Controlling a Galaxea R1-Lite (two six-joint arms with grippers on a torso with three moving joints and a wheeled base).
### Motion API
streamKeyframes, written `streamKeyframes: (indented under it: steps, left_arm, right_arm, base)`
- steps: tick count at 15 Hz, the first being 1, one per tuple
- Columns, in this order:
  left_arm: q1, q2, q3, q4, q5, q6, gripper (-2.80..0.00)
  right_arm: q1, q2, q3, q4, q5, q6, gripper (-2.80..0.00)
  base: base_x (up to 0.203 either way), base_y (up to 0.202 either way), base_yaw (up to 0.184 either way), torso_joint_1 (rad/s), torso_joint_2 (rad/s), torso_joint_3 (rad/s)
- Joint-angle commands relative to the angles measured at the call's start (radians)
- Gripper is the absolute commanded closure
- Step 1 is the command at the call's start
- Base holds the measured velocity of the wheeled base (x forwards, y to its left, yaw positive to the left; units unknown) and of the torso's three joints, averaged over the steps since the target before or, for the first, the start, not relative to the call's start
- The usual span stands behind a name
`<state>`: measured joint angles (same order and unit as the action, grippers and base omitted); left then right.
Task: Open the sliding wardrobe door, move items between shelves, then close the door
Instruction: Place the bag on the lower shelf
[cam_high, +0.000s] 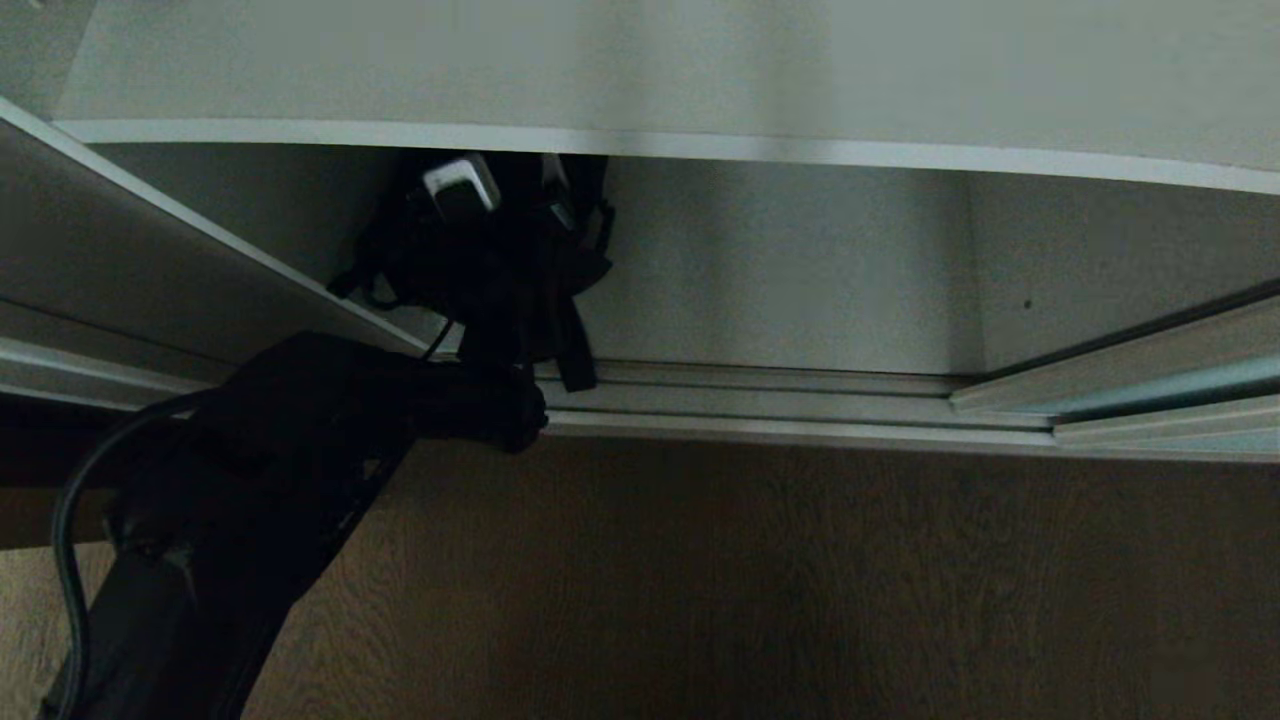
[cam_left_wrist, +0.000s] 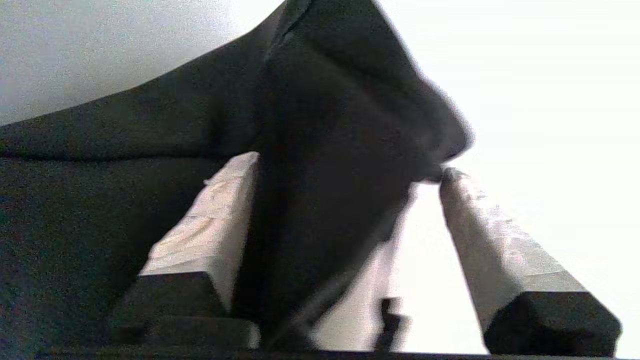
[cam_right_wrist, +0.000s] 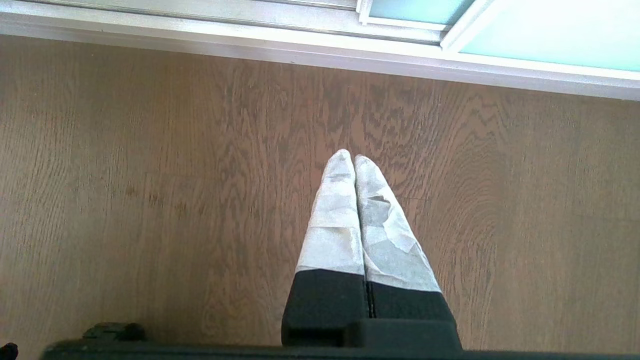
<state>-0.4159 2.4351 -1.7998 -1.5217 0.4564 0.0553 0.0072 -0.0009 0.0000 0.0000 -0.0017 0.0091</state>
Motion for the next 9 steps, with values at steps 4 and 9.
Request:
streamKeyframes:
  steps: [4,9]
  left_arm:
    - [-0.092,-0.101,0.132,-0.008,-0.001,0.026,-2.8]
    - [-0.143,-0.169,0.218,-0.008,-0.044,0.063,-2.8]
  right_arm:
    - [0.0,-0.002,0.0,0.0,0.0,0.0,0.0]
    - [0.0,-0.002,0.0,0.0,0.0,0.0,0.0]
  base:
    - [0.0,0.0,0.0,0.0,0.0,0.0]
    - [0.0,0.0,0.0,0.0,0.0,0.0]
